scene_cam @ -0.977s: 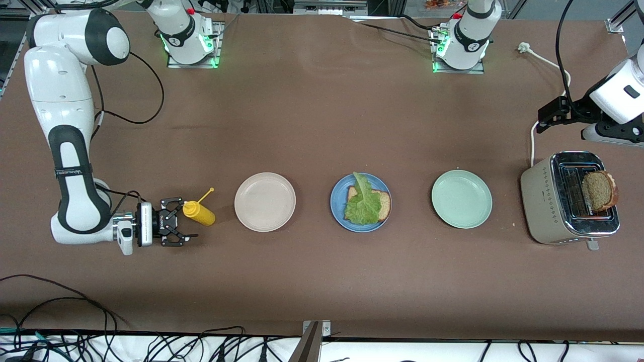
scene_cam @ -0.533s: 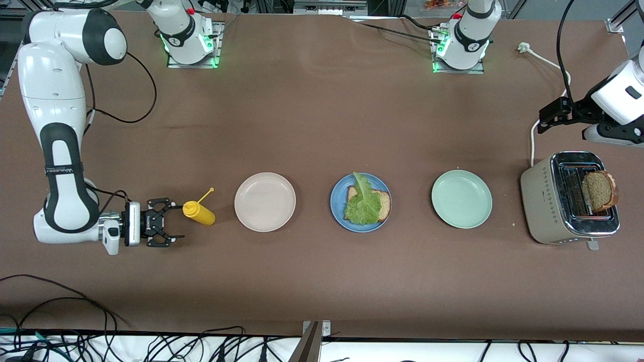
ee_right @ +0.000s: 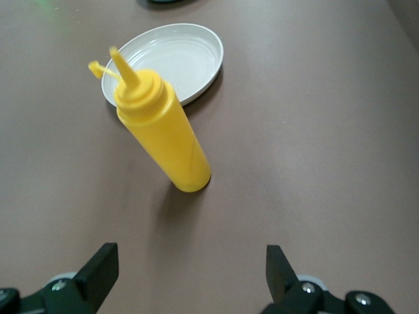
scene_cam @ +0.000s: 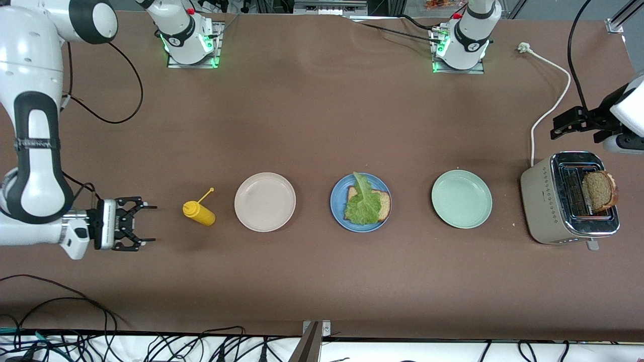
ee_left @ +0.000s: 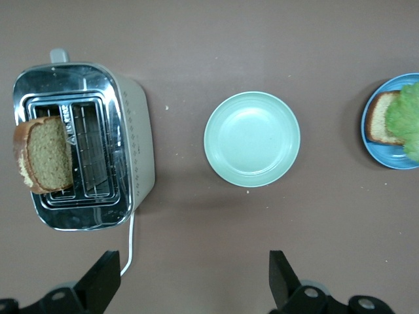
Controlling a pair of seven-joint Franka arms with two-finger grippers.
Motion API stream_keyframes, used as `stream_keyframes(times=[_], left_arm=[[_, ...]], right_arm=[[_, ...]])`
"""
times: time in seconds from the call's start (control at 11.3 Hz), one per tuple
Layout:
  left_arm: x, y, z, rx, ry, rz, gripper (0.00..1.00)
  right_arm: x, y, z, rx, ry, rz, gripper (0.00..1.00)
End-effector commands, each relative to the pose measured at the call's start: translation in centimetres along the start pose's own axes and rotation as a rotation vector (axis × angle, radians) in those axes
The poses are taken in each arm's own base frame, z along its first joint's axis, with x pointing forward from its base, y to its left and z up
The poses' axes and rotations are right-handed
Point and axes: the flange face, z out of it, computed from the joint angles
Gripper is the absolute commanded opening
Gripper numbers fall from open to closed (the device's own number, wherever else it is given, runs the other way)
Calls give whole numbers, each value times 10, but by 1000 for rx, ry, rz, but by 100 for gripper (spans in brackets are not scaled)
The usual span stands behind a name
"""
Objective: Make sandwich in blue plate with both arms
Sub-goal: 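Withdraw the right gripper while the left gripper lowers over the toaster bread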
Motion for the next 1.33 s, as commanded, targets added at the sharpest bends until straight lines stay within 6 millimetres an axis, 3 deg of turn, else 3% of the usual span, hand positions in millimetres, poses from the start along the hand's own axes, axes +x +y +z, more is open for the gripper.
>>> stream_keyframes(times=[0.0, 0.36, 0.44, 0.62, 0.89, 1.07, 1.24], left_arm=[[26, -39, 7, 10, -2, -29, 100], [57, -109, 33, -2, 15, 97, 100], [60, -131, 43, -4, 32, 88, 100], [68, -158, 61, 5, 64, 86, 100], [84, -202, 100, 27, 134, 31, 100], [91, -213, 138, 13, 95, 19, 100], [91, -215, 149, 11, 76, 19, 100]], right_arm=[[30, -30, -37, -18, -107, 223, 100], [87, -59, -85, -155, -251, 505, 100], [92, -68, -97, -199, -279, 574, 100], [116, -84, -119, -288, -339, 720, 100], [139, -116, -139, -403, -348, 965, 100], [164, -140, -140, -486, -382, 1113, 100], [192, -165, -141, -555, -381, 1159, 100]])
